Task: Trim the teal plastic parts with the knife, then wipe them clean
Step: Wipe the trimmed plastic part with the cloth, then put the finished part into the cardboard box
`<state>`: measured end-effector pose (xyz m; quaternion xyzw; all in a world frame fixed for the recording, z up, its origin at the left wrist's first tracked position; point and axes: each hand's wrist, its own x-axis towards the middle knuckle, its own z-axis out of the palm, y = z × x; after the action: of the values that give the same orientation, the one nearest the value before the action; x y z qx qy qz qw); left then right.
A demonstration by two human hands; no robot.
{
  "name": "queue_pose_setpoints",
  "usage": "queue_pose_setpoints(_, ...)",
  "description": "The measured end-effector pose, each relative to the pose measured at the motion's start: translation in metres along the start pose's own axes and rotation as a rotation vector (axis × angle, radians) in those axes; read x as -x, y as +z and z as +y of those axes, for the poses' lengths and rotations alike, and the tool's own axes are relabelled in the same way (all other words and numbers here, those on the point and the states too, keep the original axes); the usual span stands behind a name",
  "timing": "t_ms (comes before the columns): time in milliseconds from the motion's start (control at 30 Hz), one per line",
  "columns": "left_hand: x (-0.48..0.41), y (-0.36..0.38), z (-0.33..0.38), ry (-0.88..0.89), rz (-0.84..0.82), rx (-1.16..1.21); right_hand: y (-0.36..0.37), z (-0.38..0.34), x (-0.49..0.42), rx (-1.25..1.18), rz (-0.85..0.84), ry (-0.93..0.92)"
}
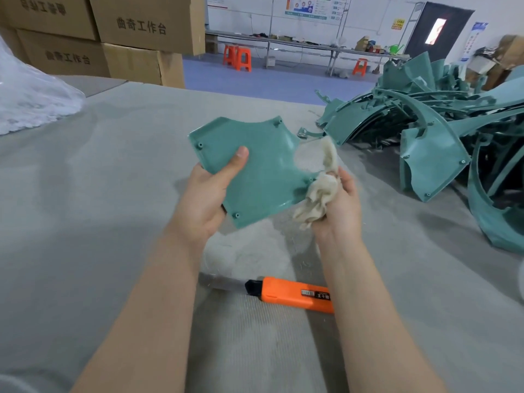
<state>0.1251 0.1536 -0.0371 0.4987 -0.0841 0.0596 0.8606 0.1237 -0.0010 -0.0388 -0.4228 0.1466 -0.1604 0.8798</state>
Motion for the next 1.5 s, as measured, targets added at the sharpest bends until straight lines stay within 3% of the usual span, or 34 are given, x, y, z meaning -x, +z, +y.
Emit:
queue_pose_setpoints(133, 0.005, -0.006, 0.009, -0.017, -0.146, -0.031, -0.022, -0.013, -0.015, 0.118, 0.004, 0.031)
queue_pose_setpoints(233, 0.007, -0.010, 0.013, -0.040, -0.202, -0.007, -0.028, -0.017, -0.024, 0.107, 0.115, 0.066)
queue_pose_setpoints(467, 0.006, -0.017, 0.025, -0.071, 0.021, 0.150, -0.042, -0.019, -0.032, -0.033, 0.162, 0.049)
queue_pose_setpoints(533, 0.005, -0.011, 0.027, -0.047, 0.120, 0.275, -0.037, -0.018, -0.029, 0.002, 0.076, 0.114)
queue_pose_setpoints(633, 0.004, 0.000, 0.032, -0.034, 0.329, 0.463, -0.014, -0.014, -0.012, 0.271, -0.044, 0.114)
queue_pose_setpoints(800, 0.020, 0.007, 0.053, -0.014, 0.497, 0.531, 0.052, 0.021, 0.053, 0.626, -0.568, 0.038)
queue_pose_setpoints(900, 0.037, -0.017, 0.086, 0.138, 0.613, 0.513, 0.098, 0.045, 0.101, 0.603, -0.750, -0.098)
queue_pose_setpoints(1000, 0.073, -0.066, 0.127, 0.377, 0.790, 0.368, 0.145, 0.074, 0.148, 0.528, -0.877, -0.066)
queue_pose_setpoints(1100, 0.122, -0.125, 0.158, 0.518, 0.975, 0.351, 0.187, 0.116, 0.205, 0.604, -1.064, -0.086)
queue_pose_setpoints(1300, 0.236, -0.220, 0.187, 0.636, 1.331, 0.361, 0.221, 0.200, 0.331, 0.599, -1.509, 0.151)
queue_pose_setpoints(1400, 0.280, -0.249, 0.186, 0.460, 1.432, 0.020, 0.217, 0.218, 0.369, 0.519, -1.610, 0.163)
queue_pose_setpoints(1500, 0.286, -0.253, 0.182, 0.294, 1.408, -0.163, 0.206, 0.224, 0.375, 0.445, -1.461, -0.068)
